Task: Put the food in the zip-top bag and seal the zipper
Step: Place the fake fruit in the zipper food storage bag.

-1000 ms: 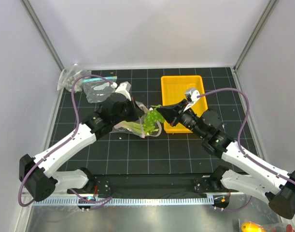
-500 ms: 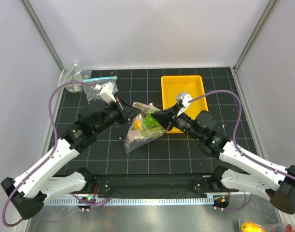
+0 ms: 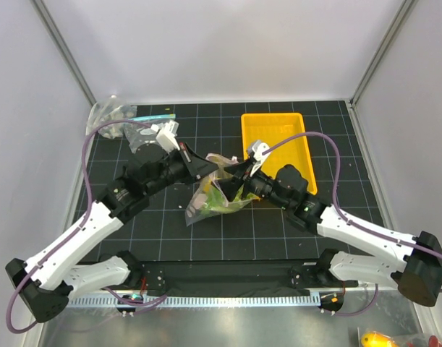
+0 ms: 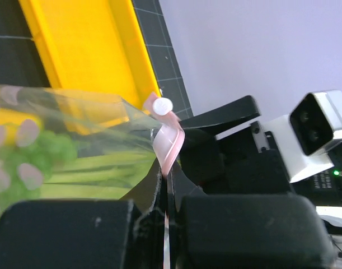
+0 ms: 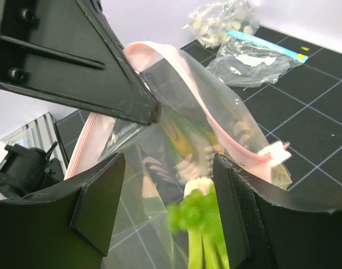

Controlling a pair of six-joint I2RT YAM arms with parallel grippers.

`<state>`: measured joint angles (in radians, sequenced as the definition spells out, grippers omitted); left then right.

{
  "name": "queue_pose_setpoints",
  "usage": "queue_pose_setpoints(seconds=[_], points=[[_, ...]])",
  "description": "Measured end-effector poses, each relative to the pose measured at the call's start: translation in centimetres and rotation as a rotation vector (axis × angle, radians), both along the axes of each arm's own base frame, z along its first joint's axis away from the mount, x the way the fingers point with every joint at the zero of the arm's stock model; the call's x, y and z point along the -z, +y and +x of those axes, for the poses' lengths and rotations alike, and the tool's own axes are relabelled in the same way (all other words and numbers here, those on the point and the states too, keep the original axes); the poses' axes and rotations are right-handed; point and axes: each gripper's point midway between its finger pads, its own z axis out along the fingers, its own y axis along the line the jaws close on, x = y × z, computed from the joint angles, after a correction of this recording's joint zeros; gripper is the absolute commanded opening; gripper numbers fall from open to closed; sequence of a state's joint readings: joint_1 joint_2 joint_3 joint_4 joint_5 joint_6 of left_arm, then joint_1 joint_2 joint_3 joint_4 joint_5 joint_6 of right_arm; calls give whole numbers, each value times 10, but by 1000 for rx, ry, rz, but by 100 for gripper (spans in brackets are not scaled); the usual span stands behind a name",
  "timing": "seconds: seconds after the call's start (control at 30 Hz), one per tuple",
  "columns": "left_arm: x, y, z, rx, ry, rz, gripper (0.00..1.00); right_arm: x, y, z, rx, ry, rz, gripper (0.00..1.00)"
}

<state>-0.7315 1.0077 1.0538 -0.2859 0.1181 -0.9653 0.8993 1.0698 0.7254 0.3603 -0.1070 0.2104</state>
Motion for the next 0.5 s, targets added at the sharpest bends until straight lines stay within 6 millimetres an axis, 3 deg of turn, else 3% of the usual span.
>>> queue_pose_setpoints(seconds=[0.3, 0.5], points=[[-3, 31, 2, -117, -96, 57, 2, -42, -29, 6, 137, -53, 58, 54], [6, 52, 10, -216, -132, 102, 2, -57, -42, 13, 214, -43, 36, 56]])
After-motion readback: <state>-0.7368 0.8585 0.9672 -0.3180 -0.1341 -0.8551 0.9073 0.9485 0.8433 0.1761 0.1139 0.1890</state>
